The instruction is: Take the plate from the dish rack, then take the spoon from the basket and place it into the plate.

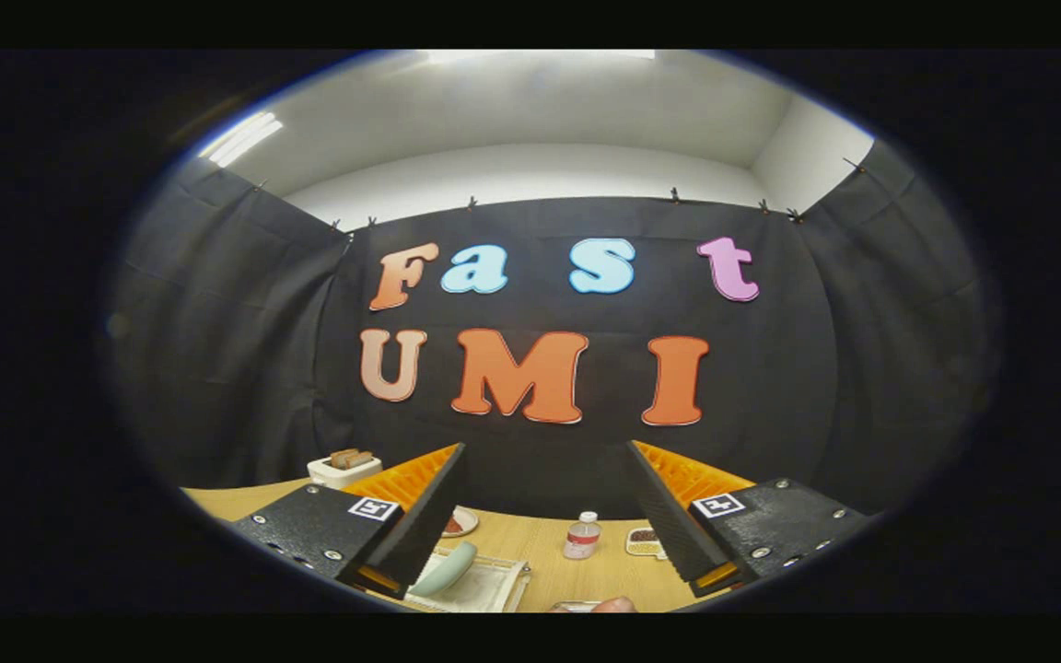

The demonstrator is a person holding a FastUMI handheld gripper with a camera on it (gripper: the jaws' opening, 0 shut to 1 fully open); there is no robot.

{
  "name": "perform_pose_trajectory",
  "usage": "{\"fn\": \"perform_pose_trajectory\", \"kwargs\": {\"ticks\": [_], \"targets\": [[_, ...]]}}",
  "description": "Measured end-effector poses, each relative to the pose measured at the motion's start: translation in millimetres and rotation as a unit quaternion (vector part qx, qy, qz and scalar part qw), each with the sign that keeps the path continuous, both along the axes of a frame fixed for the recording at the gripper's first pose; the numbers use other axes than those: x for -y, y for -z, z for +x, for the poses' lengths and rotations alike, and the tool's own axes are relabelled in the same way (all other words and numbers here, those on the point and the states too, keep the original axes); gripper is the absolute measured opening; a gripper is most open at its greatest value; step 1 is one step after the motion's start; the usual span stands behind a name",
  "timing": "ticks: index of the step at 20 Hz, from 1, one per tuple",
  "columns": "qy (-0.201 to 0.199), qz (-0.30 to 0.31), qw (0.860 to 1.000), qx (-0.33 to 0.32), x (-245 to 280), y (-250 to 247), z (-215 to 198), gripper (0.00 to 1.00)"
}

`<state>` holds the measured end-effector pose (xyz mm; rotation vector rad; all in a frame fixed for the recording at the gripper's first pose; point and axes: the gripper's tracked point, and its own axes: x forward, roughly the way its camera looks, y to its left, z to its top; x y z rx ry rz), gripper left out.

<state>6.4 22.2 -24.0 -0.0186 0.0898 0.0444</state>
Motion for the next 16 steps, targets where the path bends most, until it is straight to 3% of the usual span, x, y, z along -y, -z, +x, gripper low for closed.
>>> {"fn": "perform_pose_trajectory", "kwargs": {"ticks": [9,16], "targets": [[-0.017,0.009,0.998,-0.065,-10,32,4,1.00],[-0.053,0.009,0.986,-0.158,-28,79,10,0.98]]}}
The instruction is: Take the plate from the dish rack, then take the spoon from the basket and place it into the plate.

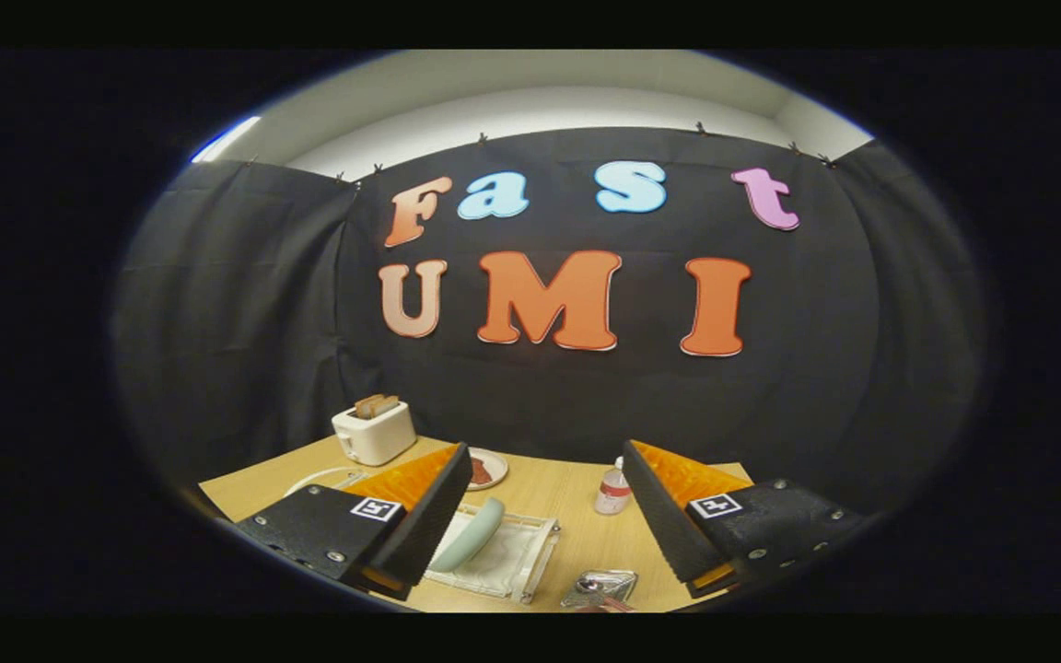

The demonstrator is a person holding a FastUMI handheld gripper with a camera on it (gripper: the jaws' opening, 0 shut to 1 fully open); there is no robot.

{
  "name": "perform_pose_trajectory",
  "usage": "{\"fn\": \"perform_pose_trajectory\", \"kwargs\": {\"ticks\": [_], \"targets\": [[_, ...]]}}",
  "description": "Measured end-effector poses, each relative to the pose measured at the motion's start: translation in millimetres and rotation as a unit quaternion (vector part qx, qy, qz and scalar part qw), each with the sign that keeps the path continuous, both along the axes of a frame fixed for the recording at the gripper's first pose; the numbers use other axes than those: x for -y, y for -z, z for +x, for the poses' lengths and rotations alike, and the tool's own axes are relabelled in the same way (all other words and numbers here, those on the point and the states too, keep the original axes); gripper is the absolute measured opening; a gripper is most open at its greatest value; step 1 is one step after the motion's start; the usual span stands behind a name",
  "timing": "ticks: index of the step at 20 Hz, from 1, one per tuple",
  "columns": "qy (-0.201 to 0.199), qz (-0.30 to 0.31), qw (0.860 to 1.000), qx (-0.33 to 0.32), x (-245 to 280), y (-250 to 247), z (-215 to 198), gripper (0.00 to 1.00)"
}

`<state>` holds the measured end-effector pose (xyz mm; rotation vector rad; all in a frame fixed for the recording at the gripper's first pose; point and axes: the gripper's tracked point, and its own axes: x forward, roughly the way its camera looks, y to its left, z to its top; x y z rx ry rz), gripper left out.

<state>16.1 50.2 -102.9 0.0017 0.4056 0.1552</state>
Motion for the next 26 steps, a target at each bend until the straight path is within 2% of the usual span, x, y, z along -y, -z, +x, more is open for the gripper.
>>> {"fn": "perform_pose_trajectory", "kwargs": {"ticks": [6,11,14,17,23,26], "targets": [[-0.048,0.027,0.994,-0.097,-32,39,6,0.95],[-0.058,0.043,0.983,-0.170,-49,75,11,0.94],[-0.074,0.061,0.968,-0.233,-65,101,5,0.93],[-0.074,0.061,0.955,-0.282,-76,122,-1,0.92],[-0.072,0.020,0.931,-0.358,-77,162,-10,0.85],[-0.059,0.023,0.914,-0.400,-80,181,-13,0.80]]}}
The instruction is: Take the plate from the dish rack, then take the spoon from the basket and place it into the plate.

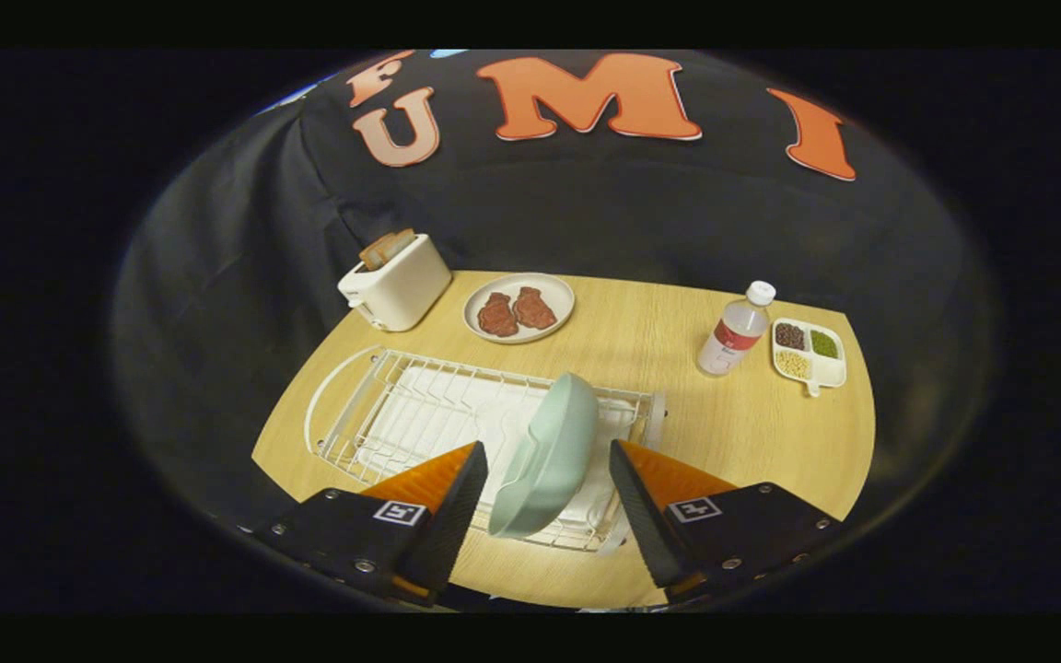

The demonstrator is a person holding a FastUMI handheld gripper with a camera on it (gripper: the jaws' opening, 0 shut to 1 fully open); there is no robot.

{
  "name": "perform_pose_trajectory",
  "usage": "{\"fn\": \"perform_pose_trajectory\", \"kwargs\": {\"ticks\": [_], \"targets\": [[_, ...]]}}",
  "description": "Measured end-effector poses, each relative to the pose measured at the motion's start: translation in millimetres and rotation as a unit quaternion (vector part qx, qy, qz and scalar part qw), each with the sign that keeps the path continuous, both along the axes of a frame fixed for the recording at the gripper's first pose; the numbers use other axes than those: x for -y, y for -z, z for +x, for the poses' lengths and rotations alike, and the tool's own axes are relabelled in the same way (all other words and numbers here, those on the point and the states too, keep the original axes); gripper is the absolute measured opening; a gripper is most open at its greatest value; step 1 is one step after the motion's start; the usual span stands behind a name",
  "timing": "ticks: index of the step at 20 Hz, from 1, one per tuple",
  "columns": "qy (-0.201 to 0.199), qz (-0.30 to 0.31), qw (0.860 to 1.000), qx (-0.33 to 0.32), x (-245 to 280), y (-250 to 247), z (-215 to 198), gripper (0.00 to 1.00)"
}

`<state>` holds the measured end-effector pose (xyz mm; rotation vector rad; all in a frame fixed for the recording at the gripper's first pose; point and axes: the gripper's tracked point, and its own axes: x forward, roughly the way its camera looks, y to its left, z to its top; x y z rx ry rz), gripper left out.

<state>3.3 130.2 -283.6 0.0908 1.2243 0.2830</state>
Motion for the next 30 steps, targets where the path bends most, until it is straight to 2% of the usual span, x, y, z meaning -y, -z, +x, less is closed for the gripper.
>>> {"fn": "perform_pose_trajectory", "kwargs": {"ticks": [5,7,8,10,15,19,22,26,30], "targets": [[0.036,0.007,0.995,-0.090,-4,22,-9,0.67],[0.051,0.017,0.989,-0.137,-6,28,-18,0.56],[0.057,0.012,0.987,-0.148,-4,30,-19,0.47],[0.052,-0.002,0.987,-0.154,-1,33,-16,0.42],[0.035,-0.056,0.981,-0.184,-6,47,-27,0.41],[0.040,-0.091,0.978,-0.182,-5,50,-24,0.36],[0.022,-0.124,0.975,-0.185,5,44,-29,0.34],[0.053,-0.165,0.972,-0.156,20,33,-9,0.26],[0.038,-0.206,0.969,-0.129,33,15,-1,0.25]]}}
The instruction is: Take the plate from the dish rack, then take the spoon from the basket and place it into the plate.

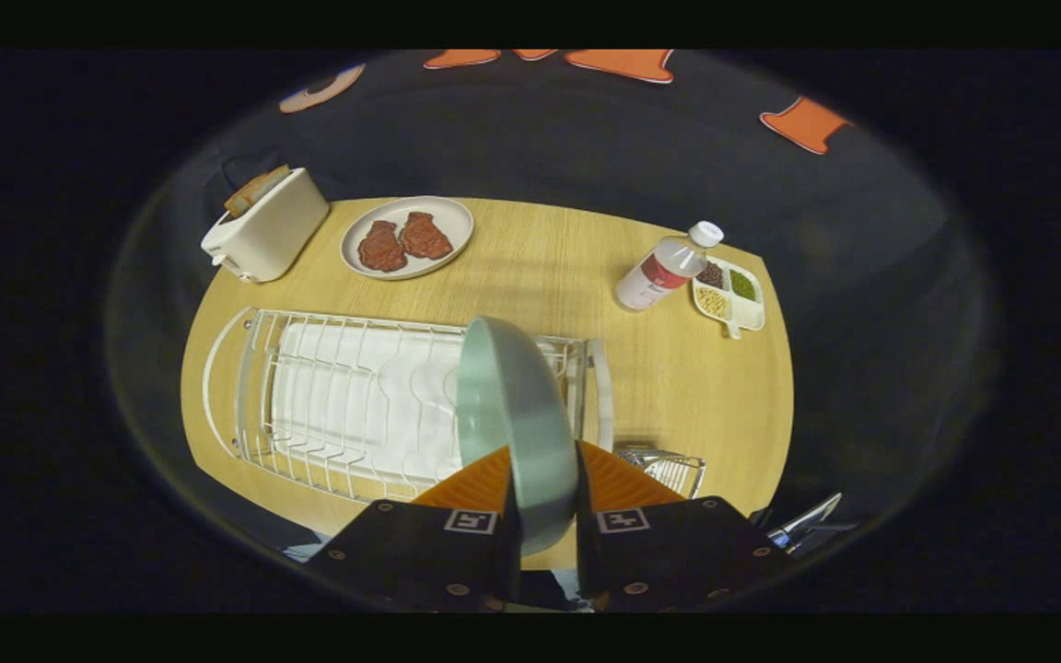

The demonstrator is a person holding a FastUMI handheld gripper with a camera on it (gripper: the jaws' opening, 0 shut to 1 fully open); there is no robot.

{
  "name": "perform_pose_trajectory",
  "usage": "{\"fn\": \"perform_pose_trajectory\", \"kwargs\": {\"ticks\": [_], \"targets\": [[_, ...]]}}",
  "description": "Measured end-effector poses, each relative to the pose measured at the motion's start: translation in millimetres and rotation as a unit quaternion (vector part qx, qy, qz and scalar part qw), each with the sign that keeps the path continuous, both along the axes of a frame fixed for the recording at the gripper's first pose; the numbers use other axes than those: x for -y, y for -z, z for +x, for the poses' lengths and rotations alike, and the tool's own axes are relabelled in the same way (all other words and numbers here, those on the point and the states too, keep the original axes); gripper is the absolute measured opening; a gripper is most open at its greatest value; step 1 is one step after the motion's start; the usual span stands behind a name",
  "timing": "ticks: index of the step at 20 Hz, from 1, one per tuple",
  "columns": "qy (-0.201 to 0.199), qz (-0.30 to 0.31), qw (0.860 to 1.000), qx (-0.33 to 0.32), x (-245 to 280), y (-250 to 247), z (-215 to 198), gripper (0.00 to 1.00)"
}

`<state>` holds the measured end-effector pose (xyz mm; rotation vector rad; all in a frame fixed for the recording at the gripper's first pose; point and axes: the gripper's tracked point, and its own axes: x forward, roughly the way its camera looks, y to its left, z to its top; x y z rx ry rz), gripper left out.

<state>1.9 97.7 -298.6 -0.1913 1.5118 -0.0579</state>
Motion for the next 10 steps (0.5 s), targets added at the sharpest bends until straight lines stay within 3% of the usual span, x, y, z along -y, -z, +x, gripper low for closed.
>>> {"fn": "perform_pose_trajectory", "kwargs": {"ticks": [10], "targets": [[0.054,0.088,0.994,0.028,9,-46,-28,0.21]]}}
